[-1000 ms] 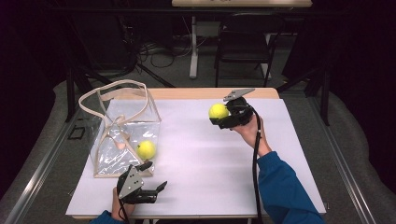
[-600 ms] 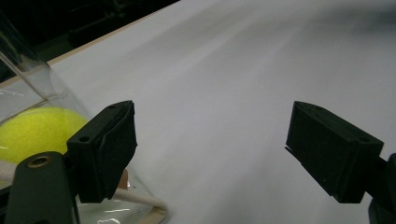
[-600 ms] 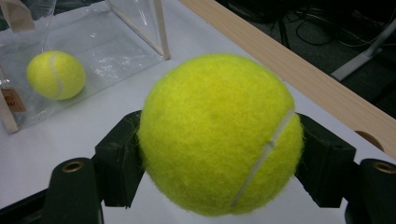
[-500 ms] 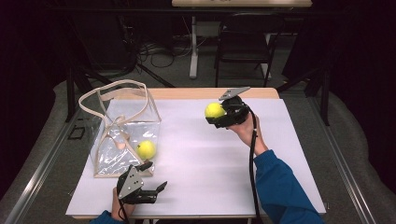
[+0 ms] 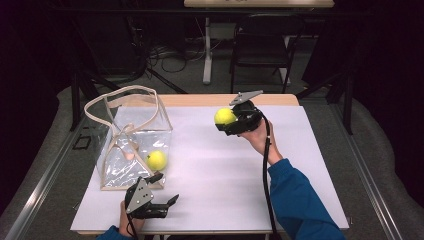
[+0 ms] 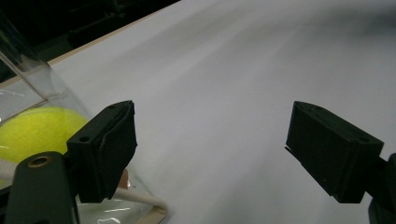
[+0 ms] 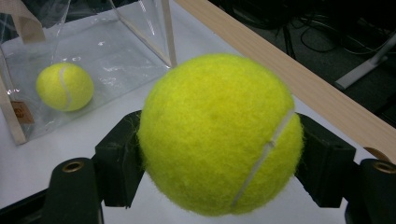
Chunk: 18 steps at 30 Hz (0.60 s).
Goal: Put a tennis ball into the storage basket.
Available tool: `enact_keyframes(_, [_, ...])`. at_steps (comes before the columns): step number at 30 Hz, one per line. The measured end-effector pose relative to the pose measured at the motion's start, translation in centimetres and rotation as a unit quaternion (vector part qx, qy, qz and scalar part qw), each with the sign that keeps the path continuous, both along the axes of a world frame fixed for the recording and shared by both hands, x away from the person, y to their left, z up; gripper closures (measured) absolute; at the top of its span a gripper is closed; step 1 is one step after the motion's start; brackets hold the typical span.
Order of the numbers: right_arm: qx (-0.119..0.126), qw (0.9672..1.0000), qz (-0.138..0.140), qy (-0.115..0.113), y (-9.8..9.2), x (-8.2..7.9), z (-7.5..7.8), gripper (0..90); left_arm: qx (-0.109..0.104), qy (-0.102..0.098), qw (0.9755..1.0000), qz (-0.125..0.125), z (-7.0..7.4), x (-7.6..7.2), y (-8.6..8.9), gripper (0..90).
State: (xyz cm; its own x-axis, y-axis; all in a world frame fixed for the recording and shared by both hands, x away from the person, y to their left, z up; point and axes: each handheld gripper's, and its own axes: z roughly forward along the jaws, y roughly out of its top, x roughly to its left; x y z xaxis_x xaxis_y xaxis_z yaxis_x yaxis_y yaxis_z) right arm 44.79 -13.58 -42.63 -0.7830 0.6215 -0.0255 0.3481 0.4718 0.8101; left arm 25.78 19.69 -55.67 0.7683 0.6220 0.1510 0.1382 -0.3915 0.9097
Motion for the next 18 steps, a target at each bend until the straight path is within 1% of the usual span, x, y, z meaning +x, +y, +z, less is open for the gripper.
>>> enact_keyframes(4, [0.001, 1.0000, 0.002, 0.000, 0.3, 0.1, 0.1, 26.2, -0.001, -0.005, 1.0000, 0.002, 0.0, -0.1, 0.0, 15.9])
enact_keyframes(6, [0.000, 1.0000, 0.003, 0.000, 0.5, 0.1, 0.1, 26.2, -0.002, -0.002, 1.0000, 0.001, 0.0, -0.1, -0.1, 15.9])
enact_keyframes(18, [-0.006, 0.9999, 0.015, -0.003, 1.7, 0.3, 0.4, 26.2, -0.001, -0.002, 1.0000, 0.001, 0.0, 0.0, -0.1, 15.9])
